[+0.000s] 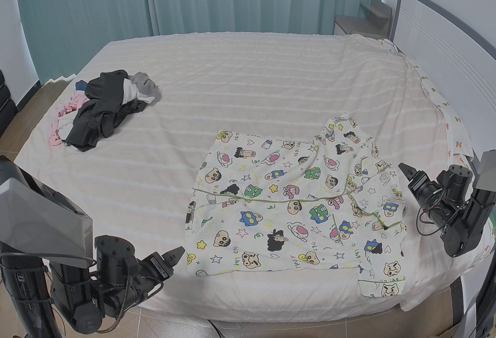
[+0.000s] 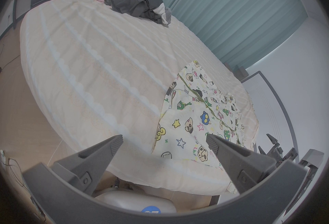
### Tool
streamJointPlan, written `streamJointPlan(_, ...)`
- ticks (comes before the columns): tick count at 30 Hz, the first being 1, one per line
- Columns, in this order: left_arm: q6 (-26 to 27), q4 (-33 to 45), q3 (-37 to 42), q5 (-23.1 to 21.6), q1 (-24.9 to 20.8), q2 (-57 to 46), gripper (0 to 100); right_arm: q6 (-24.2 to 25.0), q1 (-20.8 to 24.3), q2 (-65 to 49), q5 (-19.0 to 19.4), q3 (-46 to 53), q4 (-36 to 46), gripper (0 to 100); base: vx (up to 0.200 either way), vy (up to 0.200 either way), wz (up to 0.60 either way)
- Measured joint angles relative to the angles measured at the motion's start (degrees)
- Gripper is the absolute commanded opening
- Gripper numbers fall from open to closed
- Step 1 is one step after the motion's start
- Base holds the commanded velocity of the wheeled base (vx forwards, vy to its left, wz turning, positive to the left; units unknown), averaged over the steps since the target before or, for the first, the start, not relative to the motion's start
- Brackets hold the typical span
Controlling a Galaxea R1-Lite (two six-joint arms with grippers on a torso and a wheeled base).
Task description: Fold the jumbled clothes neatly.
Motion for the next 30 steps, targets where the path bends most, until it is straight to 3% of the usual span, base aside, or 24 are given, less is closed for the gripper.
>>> streamJointPlan(8,0.0,0.0,-0.3,0.1,0.4,-0.3,100,-0.4,0.1,-1.6,-0.1,0.6,0.0,100,0.000,0.200,0.00)
streamJointPlan(18,0.9,0.0,-2.7,4.5,0.2,-1.5,100,-1.0,0.5,-4.4,0.0,2.1,0.0,100,0.000,0.000,0.00)
streamJointPlan(21,3.6,0.0,-3.9,4.7,0.3,-2.8,100,-1.0,0.9,-5.3,0.1,2.5,-0.1,100,0.000,0.000,0.00)
streamJointPlan(26,12.8,0.0,-6.5,4.9,1.1,-4.4,100,-1.0,1.7,-6.7,0.1,3.3,0.0,100,0.000,0.000,0.00)
streamJointPlan(30,15.0,2.5,-10.6,5.0,2.2,-5.1,100,-1.1,2.4,-7.7,0.2,3.9,-0.1,100,0.050,0.000,0.00)
